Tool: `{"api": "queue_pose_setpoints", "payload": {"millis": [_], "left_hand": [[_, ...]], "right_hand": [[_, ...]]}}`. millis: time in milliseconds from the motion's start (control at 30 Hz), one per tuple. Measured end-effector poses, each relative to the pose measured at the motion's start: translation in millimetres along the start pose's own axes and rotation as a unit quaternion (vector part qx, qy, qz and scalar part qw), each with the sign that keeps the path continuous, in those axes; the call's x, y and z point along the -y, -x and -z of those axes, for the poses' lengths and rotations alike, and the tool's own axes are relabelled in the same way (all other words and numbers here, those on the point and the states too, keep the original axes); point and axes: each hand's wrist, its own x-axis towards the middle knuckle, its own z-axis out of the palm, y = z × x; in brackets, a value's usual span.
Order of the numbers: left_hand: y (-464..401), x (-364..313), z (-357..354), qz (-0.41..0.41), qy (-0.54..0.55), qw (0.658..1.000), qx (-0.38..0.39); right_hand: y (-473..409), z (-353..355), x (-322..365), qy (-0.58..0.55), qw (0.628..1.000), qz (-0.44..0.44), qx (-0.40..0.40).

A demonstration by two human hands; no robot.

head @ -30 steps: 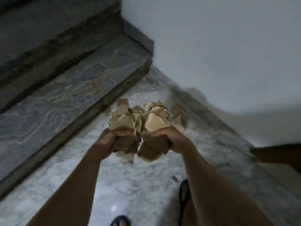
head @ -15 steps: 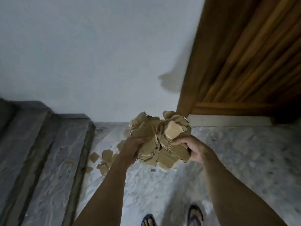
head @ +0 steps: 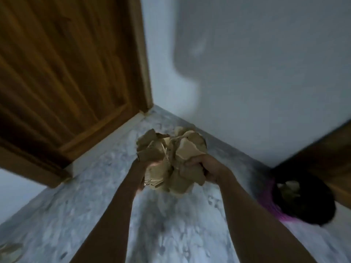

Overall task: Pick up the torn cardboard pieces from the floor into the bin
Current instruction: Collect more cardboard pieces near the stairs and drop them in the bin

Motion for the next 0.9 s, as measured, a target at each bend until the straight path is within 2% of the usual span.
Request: {"api": "queue_pose_setpoints", "payload": {"millis": [67, 200, 267, 367, 500, 667, 767, 900], "left_hand": [[-14, 25, -118, 0.043, -0.036, 0.998, 0.039], [-26, 84, -336, 0.058, -0.072, 0.983, 0.156], [-32, 113, -417, 0.079, -0.081, 0.968, 0.226], [-43, 150, -521, 0.107, -0.093, 0.954, 0.265], [-83, 186, -607, 0.133, -0.112, 0.939, 0.297], [-200, 272, -692, 0.172, -0.149, 0.928, 0.295], [-258, 337, -713, 0.202, -0.186, 0.916, 0.292], [-315, 415, -719, 0.214, -0.248, 0.908, 0.262]], "right_hand": [[45, 111, -8, -0.032, 0.998, 0.009, -0.059], [136, 315, -36, -0.117, 0.98, 0.006, -0.164], [173, 392, -50, -0.157, 0.969, 0.014, -0.19], [210, 487, -72, -0.212, 0.947, 0.038, -0.24], [209, 576, -93, -0.233, 0.927, 0.027, -0.293], [137, 699, -145, -0.264, 0.908, -0.011, -0.324], [86, 755, -203, -0.279, 0.9, -0.052, -0.331], [28, 792, -277, -0.285, 0.886, -0.101, -0.351]]}}
